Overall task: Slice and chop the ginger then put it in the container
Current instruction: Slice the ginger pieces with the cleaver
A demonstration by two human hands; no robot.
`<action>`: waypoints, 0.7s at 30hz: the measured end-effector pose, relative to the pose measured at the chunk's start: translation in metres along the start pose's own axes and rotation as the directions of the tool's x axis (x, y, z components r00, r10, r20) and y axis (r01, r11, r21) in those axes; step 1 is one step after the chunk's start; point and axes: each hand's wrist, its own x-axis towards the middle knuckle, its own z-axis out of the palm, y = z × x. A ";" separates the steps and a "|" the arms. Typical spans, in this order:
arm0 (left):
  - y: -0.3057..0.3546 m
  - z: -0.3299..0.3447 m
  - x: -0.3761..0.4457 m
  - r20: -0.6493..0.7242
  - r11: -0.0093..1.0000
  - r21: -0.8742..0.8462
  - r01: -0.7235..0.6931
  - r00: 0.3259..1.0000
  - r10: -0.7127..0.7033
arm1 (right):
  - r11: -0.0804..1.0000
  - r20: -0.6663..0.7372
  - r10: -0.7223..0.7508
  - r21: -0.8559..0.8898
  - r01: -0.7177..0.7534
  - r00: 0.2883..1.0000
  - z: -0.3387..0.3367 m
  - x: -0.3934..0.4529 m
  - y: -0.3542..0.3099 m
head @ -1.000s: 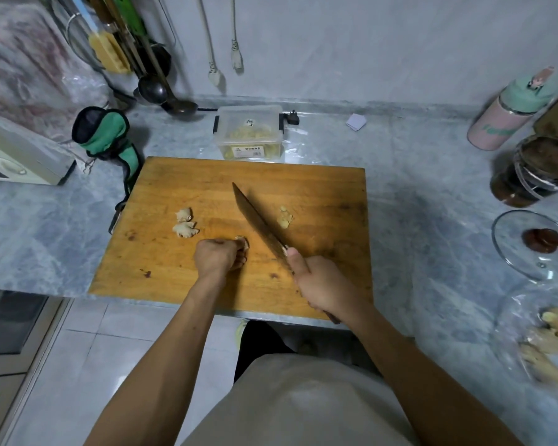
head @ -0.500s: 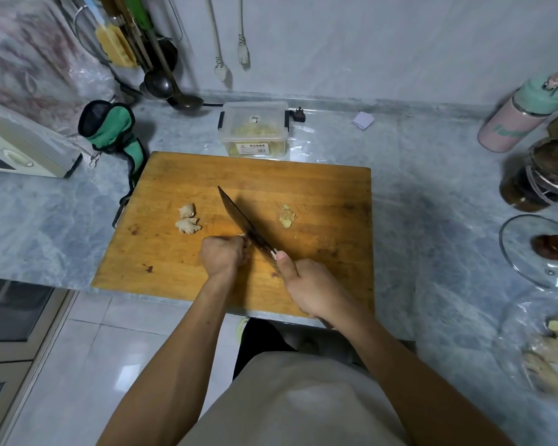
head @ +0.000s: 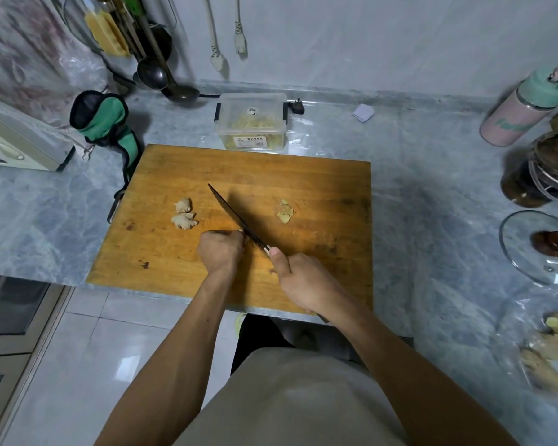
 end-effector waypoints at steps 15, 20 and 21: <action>-0.003 -0.001 0.009 0.062 0.999 -0.010 0.031 0.998 -0.031 | 0.999 -0.045 0.021 0.050 -0.019 0.999 0.022 0.023 0.001; -0.005 -0.003 0.012 0.074 0.992 -0.079 0.097 0.993 -0.091 | 0.995 -0.027 0.042 0.094 -0.039 0.999 0.018 0.022 0.004; -0.004 -0.003 0.011 0.073 0.991 -0.086 0.100 0.993 -0.094 | 0.993 -0.021 0.053 0.110 -0.050 0.998 0.016 0.022 0.004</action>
